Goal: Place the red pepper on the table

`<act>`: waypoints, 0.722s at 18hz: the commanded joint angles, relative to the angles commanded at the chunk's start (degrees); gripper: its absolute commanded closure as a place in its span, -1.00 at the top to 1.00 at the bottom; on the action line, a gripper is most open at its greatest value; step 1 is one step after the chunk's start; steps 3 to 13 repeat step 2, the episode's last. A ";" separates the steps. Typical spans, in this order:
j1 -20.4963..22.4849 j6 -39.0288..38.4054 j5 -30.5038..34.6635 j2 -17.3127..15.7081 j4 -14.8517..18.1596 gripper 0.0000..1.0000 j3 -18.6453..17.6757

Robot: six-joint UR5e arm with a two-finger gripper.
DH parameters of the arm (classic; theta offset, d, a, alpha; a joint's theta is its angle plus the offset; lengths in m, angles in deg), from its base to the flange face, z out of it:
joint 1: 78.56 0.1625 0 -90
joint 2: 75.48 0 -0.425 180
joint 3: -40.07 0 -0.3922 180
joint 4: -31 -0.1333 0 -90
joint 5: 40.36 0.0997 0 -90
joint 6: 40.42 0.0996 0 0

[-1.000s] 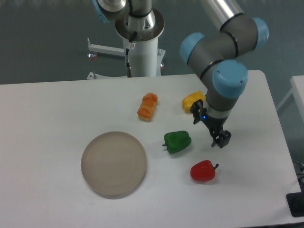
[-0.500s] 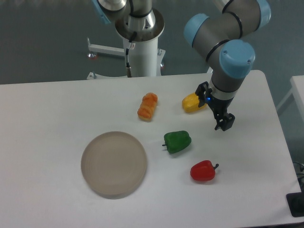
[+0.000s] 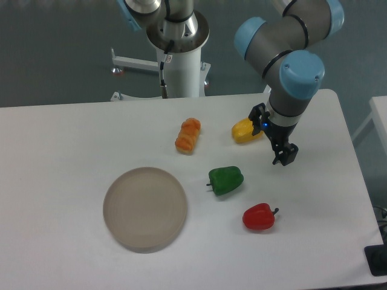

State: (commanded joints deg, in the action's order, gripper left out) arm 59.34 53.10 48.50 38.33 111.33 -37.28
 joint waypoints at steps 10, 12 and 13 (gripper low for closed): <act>0.00 0.00 -0.09 0.00 0.00 1.00 0.00; 0.00 0.00 -0.09 0.00 0.00 1.00 0.00; 0.00 0.00 -0.09 0.00 0.00 1.00 0.00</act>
